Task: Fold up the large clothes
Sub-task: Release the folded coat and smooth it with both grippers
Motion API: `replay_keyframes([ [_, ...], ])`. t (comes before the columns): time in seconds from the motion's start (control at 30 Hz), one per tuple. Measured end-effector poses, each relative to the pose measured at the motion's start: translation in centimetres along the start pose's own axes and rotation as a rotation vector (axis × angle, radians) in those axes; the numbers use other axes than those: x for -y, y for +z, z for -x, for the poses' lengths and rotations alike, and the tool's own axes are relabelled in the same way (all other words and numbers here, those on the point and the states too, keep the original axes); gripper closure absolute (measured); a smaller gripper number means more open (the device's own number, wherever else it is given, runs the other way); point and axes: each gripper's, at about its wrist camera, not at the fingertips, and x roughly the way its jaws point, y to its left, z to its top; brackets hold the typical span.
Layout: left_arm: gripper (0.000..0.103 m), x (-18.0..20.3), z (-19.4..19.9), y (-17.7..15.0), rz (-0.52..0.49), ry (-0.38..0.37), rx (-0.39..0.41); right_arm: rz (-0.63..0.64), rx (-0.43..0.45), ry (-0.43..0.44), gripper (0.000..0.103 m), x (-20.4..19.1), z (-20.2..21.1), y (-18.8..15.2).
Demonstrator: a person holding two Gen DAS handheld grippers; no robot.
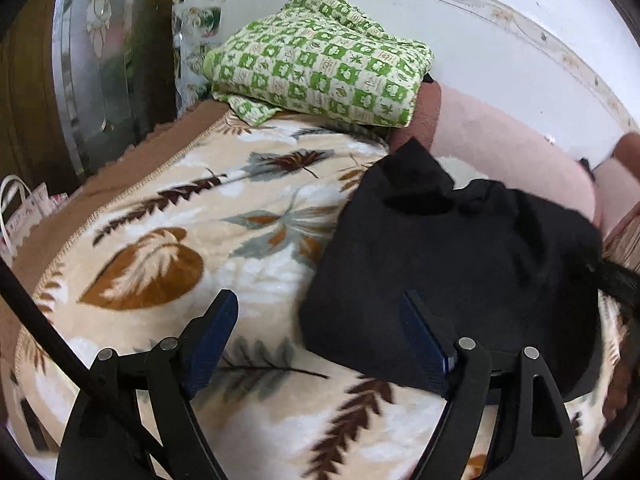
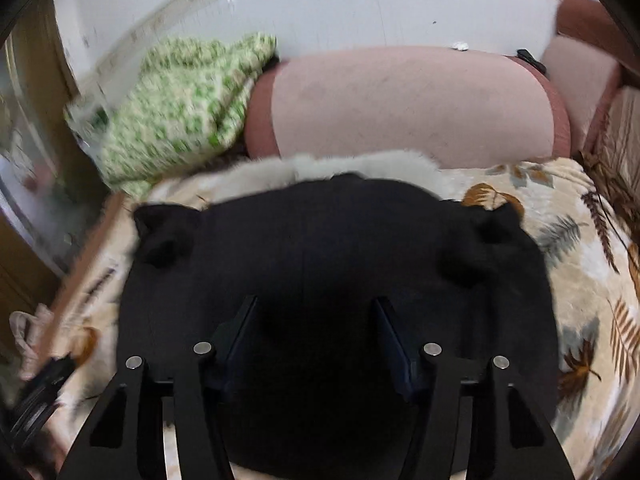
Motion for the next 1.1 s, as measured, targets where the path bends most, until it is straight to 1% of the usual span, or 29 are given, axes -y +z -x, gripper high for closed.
replay_keyframes([
  [0.03, 0.022, -0.2, -0.3, 0.1, -0.005, 0.004, -0.008, 0.002, 0.002, -0.035, 0.040, -0.4, -1.5, 0.4],
  [0.1, 0.022, -0.6, -1.0, 0.6, 0.003, -0.022, -0.029, -0.011, 0.001, -0.119, 0.034, -0.4, -5.1, 1.3],
  [0.13, 0.022, -1.1, -1.3, 0.9, 0.019, -0.039, -0.040, -0.034, -0.006, -0.149, 0.027, -0.1, -7.1, 1.6],
  [0.17, 0.022, -1.2, -1.3, 1.0, 0.028, -0.042, -0.043, -0.051, -0.012, -0.173, 0.024, 0.3, -8.6, 1.9],
  [0.2, 0.022, -1.6, -1.5, 1.3, 0.039, -0.041, -0.046, -0.059, -0.025, -0.214, 0.022, 0.6, -10.9, 2.2],
  [0.27, 0.022, -1.9, -1.6, 1.6, 0.045, -0.031, -0.043, -0.048, -0.030, -0.270, 0.016, 0.6, -13.0, 2.7],
  [0.3, 0.022, -2.1, -1.6, 1.8, 0.050, -0.021, -0.038, -0.049, -0.037, -0.292, 0.015, 0.7, -14.0, 3.1],
  [0.37, 0.022, -2.6, -1.6, 2.1, 0.065, -0.008, -0.034, -0.041, -0.051, -0.300, 0.012, 0.9, -14.6, 3.7],
  [0.43, 0.022, -3.2, -1.7, 2.2, 0.083, -0.008, -0.043, -0.014, -0.071, -0.314, 0.012, 0.7, -14.4, 4.1],
  [0.47, 0.022, -3.5, -1.7, 2.2, 0.094, -0.009, -0.049, 0.010, -0.070, -0.331, 0.014, 0.3, -13.5, 4.5],
  [0.5, 0.022, -3.9, -1.7, 2.3, 0.105, -0.009, -0.054, 0.026, -0.049, -0.336, 0.017, -0.2, -12.4, 4.7],
  [0.53, 0.022, -4.2, -1.5, 2.2, 0.115, -0.010, -0.058, 0.035, 0.011, -0.321, 0.019, -0.9, -10.3, 4.9],
  [0.57, 0.022, -4.5, -1.3, 2.2, 0.128, -0.014, -0.061, 0.036, 0.065, -0.302, 0.019, -1.5, -8.4, 4.9],
  [0.6, 0.022, -4.9, -1.1, 2.2, 0.140, -0.020, -0.062, 0.037, 0.123, -0.273, 0.019, -2.3, -6.2, 4.9],
  [0.63, 0.022, -5.1, -1.0, 2.2, 0.150, -0.024, -0.063, 0.043, 0.164, -0.225, 0.019, -3.3, -4.3, 4.8],
  [0.67, 0.022, -5.3, -0.9, 2.2, 0.163, -0.028, -0.064, 0.053, 0.173, -0.178, 0.020, -4.2, -3.4, 4.7],
  [0.7, 0.022, -5.5, -0.9, 2.2, 0.175, -0.030, -0.064, 0.075, 0.157, -0.110, 0.022, -5.6, -2.8, 4.4],
  [0.73, 0.022, -5.7, -0.9, 2.2, 0.188, -0.030, -0.064, 0.090, 0.139, -0.067, 0.032, -6.5, -2.9, 4.1],
  [0.77, 0.022, -5.7, -1.0, 2.2, 0.192, -0.028, -0.064, 0.100, 0.114, -0.028, 0.044, -7.5, -3.2, 3.8],
  [0.8, 0.022, -5.6, -1.1, 2.2, 0.192, -0.027, -0.066, 0.109, 0.076, 0.011, 0.048, -8.6, -4.2, 3.6],
  [0.83, 0.022, -5.5, -1.2, 2.1, 0.183, -0.023, -0.068, 0.115, 0.039, 0.038, 0.057, -9.8, -5.6, 3.4],
  [0.87, 0.022, -5.4, -1.3, 2.1, 0.176, -0.020, -0.069, 0.120, 0.017, 0.044, 0.062, -10.9, -7.1, 3.2],
  [0.93, 0.022, -5.2, -1.4, 2.1, 0.158, -0.011, -0.068, 0.111, 0.001, 0.032, 0.061, -12.3, -9.7, 3.2],
  [0.97, 0.022, -5.2, -1.4, 2.2, 0.155, -0.010, -0.066, 0.111, -0.021, 0.024, 0.061, -13.0, -11.5, 3.4],
  [1.03, 0.022, -5.0, -1.6, 2.3, 0.148, -0.004, -0.060, 0.140, -0.055, -0.032, 0.060, -13.9, -14.2, 3.4],
  [1.1, 0.022, -4.7, -1.8, 2.3, 0.135, 0.001, -0.057, 0.163, -0.076, -0.059, 0.056, -14.0, -15.7, 3.5],
])
